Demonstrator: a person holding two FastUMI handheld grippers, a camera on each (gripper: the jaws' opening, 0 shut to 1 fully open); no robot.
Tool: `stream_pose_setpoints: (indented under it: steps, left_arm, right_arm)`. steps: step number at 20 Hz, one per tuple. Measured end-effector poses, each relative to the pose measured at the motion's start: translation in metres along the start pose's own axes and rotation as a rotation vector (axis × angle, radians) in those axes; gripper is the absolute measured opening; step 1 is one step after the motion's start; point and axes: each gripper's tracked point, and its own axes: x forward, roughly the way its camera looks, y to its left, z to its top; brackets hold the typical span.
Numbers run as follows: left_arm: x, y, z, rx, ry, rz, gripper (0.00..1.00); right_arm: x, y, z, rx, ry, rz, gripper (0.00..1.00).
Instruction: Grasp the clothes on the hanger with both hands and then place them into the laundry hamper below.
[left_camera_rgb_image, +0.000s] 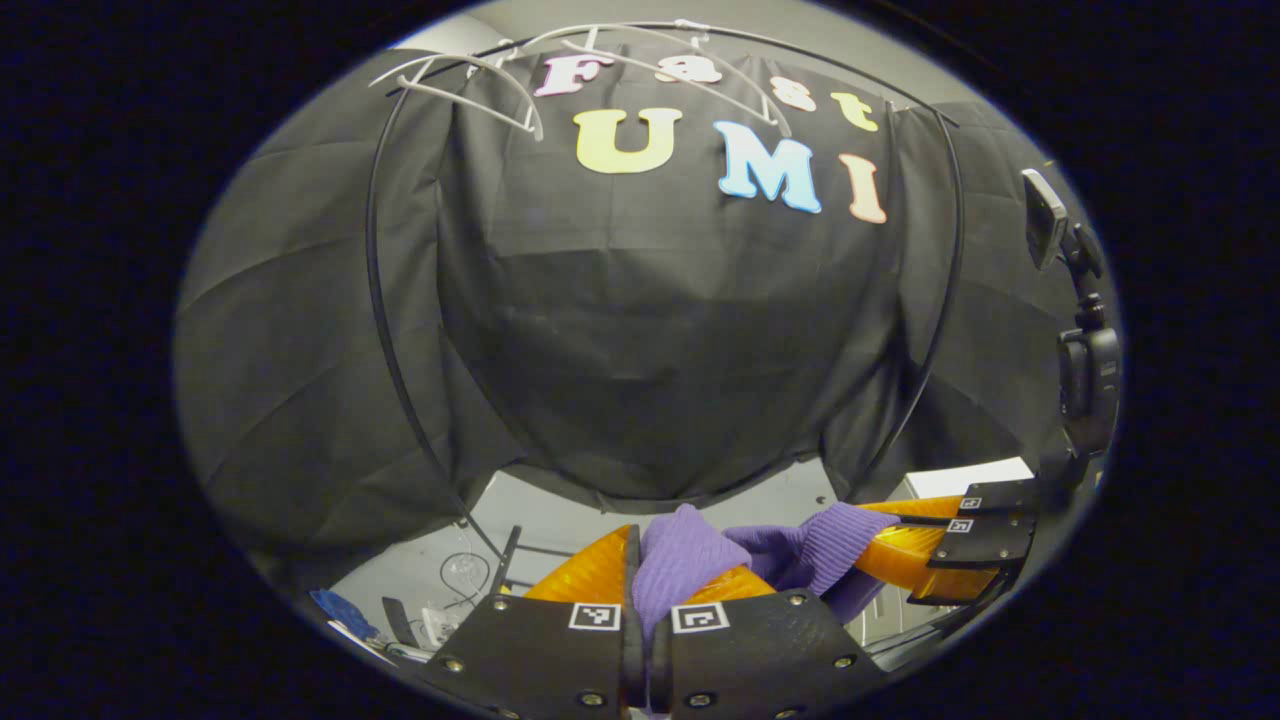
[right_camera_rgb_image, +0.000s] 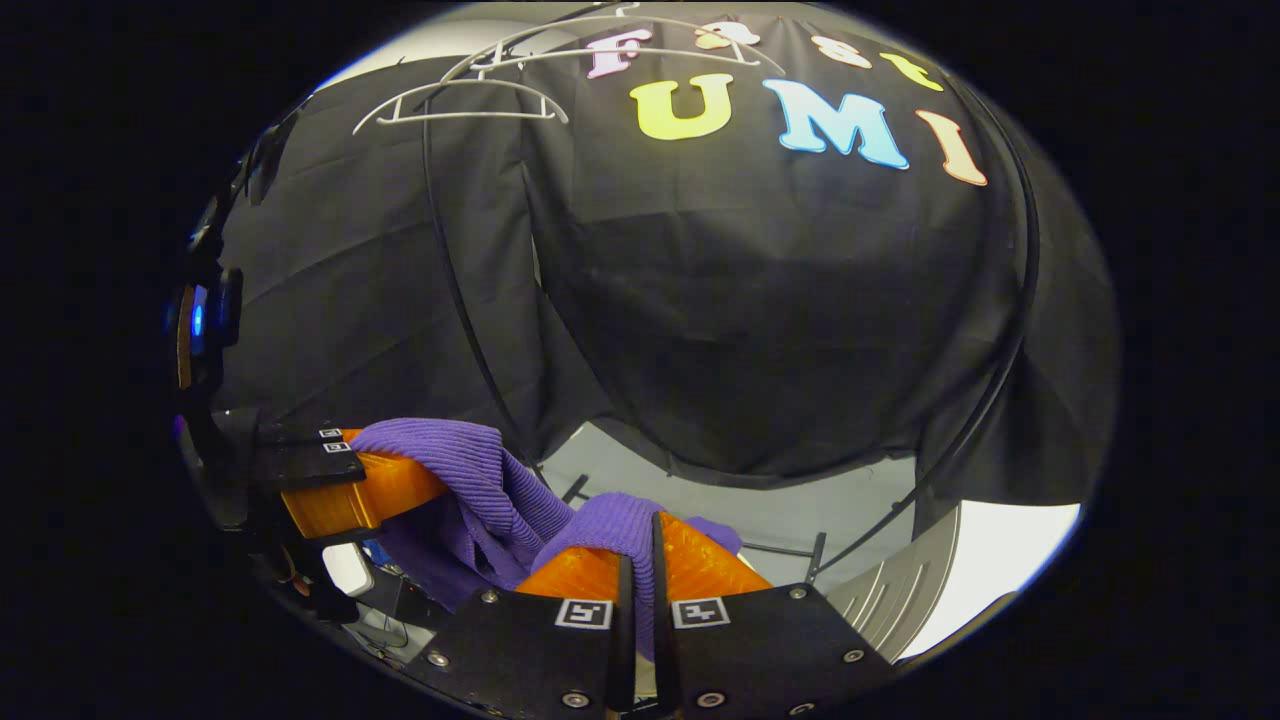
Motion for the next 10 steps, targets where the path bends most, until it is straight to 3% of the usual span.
stream_pose_setpoints:
  steps: [4,8,10]
  left_arm:
    - [0.009,0.004,-0.042,-0.003,0.089,0.017,0.06]
    - [0.006,0.010,-0.063,-0.028,0.149,0.030,0.14]
    - [0.004,0.016,-0.063,-0.042,0.144,0.039,0.51]
  right_arm:
    - [0.010,-0.005,-0.032,-0.011,0.085,-0.028,0.09]
    - [0.011,-0.005,-0.060,-0.005,0.154,-0.035,0.19]
    - [0.008,-0.005,-0.071,-0.016,0.188,-0.043,0.36]
